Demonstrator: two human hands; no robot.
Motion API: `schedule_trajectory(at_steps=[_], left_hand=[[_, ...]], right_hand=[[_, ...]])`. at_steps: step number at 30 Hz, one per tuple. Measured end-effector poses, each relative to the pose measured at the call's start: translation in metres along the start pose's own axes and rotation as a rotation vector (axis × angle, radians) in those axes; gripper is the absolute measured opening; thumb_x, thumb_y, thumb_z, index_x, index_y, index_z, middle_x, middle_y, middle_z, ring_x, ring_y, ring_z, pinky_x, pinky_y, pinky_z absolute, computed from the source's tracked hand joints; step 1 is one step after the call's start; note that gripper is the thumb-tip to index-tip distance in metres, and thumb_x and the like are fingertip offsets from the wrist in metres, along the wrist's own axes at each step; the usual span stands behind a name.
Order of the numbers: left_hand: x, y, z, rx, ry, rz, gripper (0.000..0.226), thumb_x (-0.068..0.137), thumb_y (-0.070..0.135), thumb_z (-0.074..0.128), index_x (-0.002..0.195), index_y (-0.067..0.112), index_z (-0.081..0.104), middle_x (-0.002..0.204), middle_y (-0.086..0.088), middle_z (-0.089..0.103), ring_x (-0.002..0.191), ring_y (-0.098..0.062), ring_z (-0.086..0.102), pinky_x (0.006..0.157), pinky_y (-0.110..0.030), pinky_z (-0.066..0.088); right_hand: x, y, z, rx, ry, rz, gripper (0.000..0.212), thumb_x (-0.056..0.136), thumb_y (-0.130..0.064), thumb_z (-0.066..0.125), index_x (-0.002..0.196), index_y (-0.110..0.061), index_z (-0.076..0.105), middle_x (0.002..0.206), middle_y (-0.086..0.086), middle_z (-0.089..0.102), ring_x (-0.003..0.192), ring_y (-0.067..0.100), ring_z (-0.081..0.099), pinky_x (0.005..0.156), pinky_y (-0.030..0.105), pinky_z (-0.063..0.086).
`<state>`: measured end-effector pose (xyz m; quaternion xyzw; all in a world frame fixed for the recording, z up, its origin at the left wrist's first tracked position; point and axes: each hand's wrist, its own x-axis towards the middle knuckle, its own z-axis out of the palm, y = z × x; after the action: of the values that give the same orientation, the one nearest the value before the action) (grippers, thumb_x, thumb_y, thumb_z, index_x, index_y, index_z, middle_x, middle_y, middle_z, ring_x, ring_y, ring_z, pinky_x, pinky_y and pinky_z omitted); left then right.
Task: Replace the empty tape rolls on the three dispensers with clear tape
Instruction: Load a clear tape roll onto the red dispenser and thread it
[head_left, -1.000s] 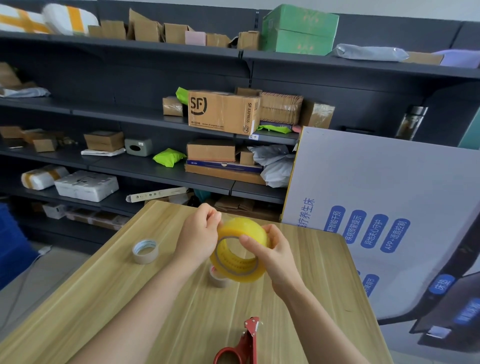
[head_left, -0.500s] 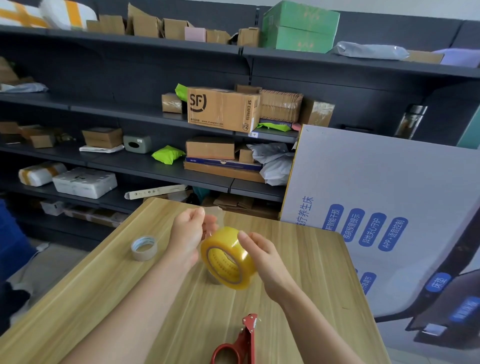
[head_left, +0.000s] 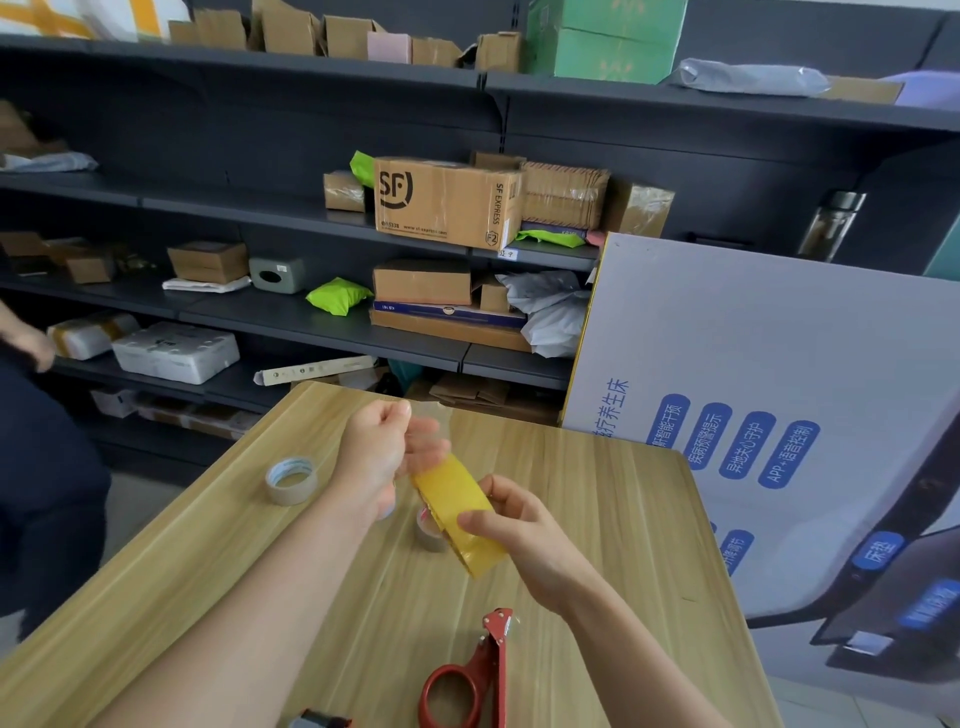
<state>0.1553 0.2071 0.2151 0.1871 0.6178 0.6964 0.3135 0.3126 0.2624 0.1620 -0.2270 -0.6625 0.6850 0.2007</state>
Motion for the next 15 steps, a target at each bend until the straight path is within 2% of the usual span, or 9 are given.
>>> schedule_trajectory(at_steps=[3,6,7,10,15], left_hand=[[-0.003,0.004,0.004,-0.111,-0.005,-0.070,0.023,0.103,0.016,0.038,0.117,0.000,0.046,0.087,-0.015,0.065,0.058,-0.023,0.069,0.047,-0.028,0.057],[-0.012,0.006,0.014,-0.075,-0.078,-0.095,0.026,0.104,0.016,0.035,0.121,-0.002,0.043,0.087,-0.018,0.066,0.067,-0.030,0.069,0.052,-0.032,0.060],[-0.015,0.005,0.015,-0.060,-0.095,-0.100,0.026,0.104,0.016,0.034,0.120,-0.003,0.043,0.086,-0.018,0.066,0.068,-0.030,0.069,0.053,-0.033,0.060],[-0.018,0.001,0.014,-0.062,-0.059,-0.111,0.023,0.104,0.016,0.034,0.117,-0.002,0.042,0.085,-0.019,0.066,0.069,-0.030,0.069,0.054,-0.033,0.060],[-0.006,-0.016,-0.005,-0.215,0.082,-0.190,0.017,0.104,0.013,0.033,0.095,0.002,0.041,0.082,-0.019,0.062,0.060,-0.028,0.067,0.050,-0.032,0.058]], right_hand=[[0.000,0.002,-0.001,0.004,-0.005,-0.007,0.018,0.069,-0.020,0.069,0.078,-0.015,0.055,0.092,0.016,0.064,0.080,0.021,0.061,0.068,0.025,0.045],[0.001,0.002,0.003,0.028,0.054,0.055,0.053,0.070,-0.046,0.072,0.093,0.000,0.061,0.090,0.012,0.066,0.079,0.020,0.065,0.075,0.033,0.049],[0.001,0.002,0.004,0.006,0.065,0.074,0.058,0.073,-0.053,0.070,0.099,-0.001,0.065,0.090,0.010,0.068,0.081,0.020,0.066,0.077,0.035,0.051],[-0.003,0.001,0.006,-0.038,0.031,0.099,0.052,0.079,-0.052,0.066,0.105,-0.007,0.068,0.089,0.005,0.070,0.079,0.017,0.066,0.073,0.030,0.051],[-0.013,0.012,0.013,-0.016,-0.001,0.150,0.046,0.082,-0.039,0.070,0.108,-0.002,0.063,0.082,0.003,0.064,0.068,0.015,0.065,0.064,0.031,0.054]])
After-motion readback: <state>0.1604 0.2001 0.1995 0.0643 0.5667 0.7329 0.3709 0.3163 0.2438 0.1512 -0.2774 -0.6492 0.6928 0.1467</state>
